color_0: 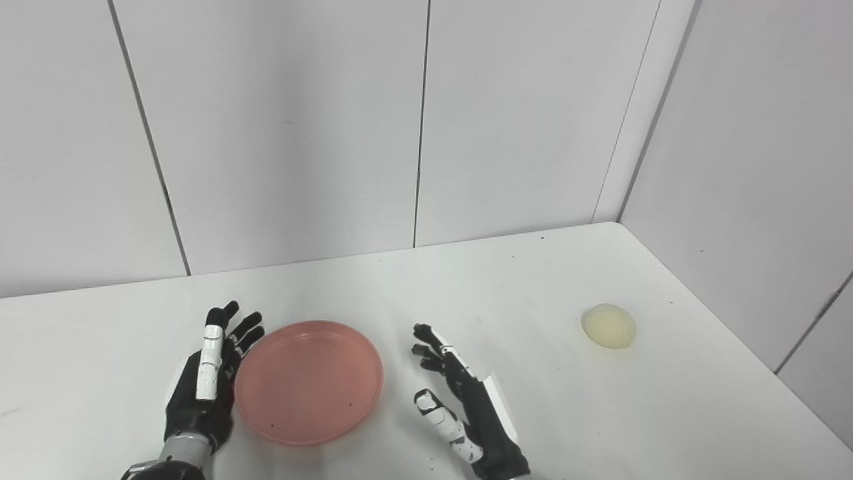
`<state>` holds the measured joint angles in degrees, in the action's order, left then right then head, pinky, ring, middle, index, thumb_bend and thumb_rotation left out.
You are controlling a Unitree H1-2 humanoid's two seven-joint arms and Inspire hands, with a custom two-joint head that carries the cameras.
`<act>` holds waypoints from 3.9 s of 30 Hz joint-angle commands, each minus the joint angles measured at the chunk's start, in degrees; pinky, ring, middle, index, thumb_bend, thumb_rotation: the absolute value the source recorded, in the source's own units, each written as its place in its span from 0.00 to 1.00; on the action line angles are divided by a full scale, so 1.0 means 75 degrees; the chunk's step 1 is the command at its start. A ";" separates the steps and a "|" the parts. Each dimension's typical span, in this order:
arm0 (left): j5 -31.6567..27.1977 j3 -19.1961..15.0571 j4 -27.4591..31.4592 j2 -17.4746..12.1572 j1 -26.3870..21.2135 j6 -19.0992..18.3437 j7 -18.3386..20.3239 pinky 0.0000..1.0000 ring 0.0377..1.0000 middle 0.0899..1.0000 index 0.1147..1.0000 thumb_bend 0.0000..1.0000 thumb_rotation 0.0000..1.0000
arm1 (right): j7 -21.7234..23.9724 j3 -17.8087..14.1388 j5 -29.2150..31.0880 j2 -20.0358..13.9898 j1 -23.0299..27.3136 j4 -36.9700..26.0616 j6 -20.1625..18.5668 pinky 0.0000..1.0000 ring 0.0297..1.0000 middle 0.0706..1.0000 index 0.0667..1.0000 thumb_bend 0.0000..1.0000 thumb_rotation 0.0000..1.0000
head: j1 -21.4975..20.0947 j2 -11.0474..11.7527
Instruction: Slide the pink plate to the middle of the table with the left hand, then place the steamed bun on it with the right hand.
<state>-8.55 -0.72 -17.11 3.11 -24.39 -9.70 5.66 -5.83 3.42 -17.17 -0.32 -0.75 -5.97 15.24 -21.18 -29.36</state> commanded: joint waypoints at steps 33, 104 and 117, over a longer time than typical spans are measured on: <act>-0.0018 0.0085 0.0178 -0.0056 0.0025 -0.0239 0.0237 0.87 0.89 0.87 0.95 0.74 0.93 | -0.1499 -0.1416 -0.4957 -0.1448 0.1584 -0.0675 -0.2798 1.00 0.97 0.90 0.87 0.94 0.74 | 0.0018 -0.0044; -0.0104 0.0290 0.0701 -0.0089 0.0263 -0.0797 0.0340 0.87 0.86 0.83 0.95 0.72 0.91 | -0.1810 -0.0993 -0.3828 -0.3188 0.2323 0.2306 -0.5535 1.00 0.85 0.81 0.81 0.93 0.61 | 0.0268 -0.0257; -0.0153 0.0296 0.0747 -0.0089 0.0271 -0.0806 0.0381 0.87 0.86 0.82 0.95 0.72 0.90 | -0.1412 -0.1206 -0.3754 -0.3184 0.2353 0.2568 -0.5606 0.91 0.80 0.75 0.72 0.84 0.50 | 0.0270 -0.0298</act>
<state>-9.66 1.29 -12.13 2.49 -22.41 -14.82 8.29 -16.34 -5.17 -45.34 -22.47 15.50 13.39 -26.19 -19.16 -31.55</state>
